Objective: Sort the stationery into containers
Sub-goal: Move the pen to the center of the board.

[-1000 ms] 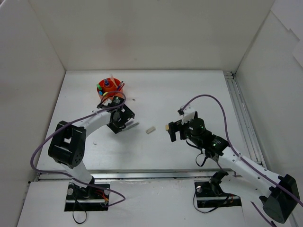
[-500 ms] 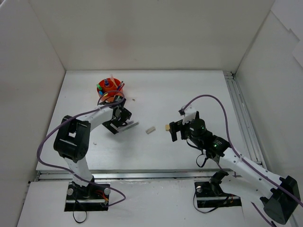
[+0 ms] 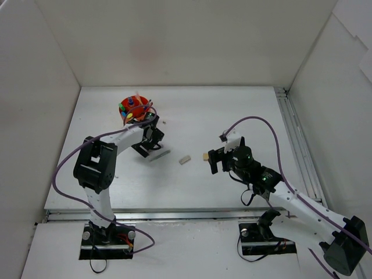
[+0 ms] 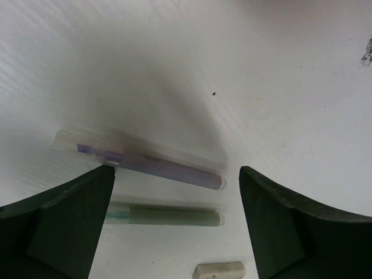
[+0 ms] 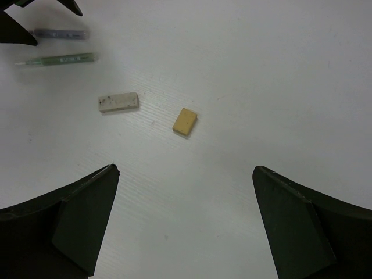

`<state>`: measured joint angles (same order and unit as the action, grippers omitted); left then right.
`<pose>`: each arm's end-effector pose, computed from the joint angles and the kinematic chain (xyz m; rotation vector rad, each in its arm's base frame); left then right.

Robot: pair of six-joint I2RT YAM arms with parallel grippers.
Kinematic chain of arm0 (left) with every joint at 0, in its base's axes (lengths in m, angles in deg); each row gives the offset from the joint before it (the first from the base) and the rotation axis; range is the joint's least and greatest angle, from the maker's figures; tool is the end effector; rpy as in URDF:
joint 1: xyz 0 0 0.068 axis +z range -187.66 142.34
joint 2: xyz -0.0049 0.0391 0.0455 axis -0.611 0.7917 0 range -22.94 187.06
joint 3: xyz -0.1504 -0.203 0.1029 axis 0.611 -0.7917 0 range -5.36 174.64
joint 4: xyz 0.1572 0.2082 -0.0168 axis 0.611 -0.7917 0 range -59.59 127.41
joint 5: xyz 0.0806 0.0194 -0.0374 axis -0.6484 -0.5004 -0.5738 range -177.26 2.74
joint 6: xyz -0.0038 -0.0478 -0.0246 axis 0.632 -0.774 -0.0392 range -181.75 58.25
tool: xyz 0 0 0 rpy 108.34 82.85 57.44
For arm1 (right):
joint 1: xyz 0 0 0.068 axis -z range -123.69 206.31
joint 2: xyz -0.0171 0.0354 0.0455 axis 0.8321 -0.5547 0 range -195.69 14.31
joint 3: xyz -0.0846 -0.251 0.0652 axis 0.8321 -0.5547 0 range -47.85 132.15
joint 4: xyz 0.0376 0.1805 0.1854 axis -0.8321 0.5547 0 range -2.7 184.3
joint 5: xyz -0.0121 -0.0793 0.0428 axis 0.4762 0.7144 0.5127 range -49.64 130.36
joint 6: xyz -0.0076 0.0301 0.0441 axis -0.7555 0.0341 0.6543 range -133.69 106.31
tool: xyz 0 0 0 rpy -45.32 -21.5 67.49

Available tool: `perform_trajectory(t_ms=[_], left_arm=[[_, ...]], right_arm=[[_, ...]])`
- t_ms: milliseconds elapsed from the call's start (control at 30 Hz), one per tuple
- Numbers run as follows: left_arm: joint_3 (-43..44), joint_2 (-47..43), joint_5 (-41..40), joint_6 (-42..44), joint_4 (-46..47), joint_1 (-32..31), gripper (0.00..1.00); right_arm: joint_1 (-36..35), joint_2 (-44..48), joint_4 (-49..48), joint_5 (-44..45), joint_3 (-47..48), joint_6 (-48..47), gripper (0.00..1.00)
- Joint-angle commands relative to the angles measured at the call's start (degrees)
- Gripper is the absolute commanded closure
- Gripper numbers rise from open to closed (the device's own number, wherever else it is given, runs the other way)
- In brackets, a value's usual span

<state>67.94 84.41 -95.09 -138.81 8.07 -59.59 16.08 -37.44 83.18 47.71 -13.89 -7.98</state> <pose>0.3583 -0.1390 0.1803 -1.2952 2.3859 -0.3674 0.1667 0.1349 0.2772 -0.4543 1.7734 0.4527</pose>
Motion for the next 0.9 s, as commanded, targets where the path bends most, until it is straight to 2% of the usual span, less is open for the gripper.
perform_trajectory(t_ms=[0, 67, 200, 367, 467, 633, 867], left_arm=[[4.0, 0.8, -2.9, 0.4, 0.4, -0.7, 0.2], [6.7, 1.9, -3.9, 1.6, -1.0, -2.1, 0.23], [12.0, 5.7, -5.7, -0.5, -11.0, -3.1, 0.25], [11.1, 7.2, -4.5, -7.3, -13.3, -2.5, 0.27], [12.3, 8.0, -3.7, -9.2, -15.1, 0.0, 0.27], [8.9, 5.4, 0.3, -7.3, -6.3, 4.3, 0.26], [9.8, 4.0, -0.1, -6.0, -2.1, 4.4, 0.19]], right_arm=[[-0.4, 0.5, -1.9, 2.6, 2.0, -0.7, 0.02], [-0.3, 0.5, -1.7, 2.8, 2.1, -0.8, 0.02], [-0.4, 0.5, -1.3, 3.2, 2.3, -1.0, 0.02], [-0.4, 0.7, -0.9, 3.5, 2.3, -1.1, 0.02], [-0.5, 1.1, -0.3, 3.6, 2.3, -1.1, 0.02], [-0.4, 1.6, 0.2, 4.5, 2.3, -1.6, 0.02], [-0.6, -0.2, 0.1, 4.7, 3.6, -2.8, 0.02]])
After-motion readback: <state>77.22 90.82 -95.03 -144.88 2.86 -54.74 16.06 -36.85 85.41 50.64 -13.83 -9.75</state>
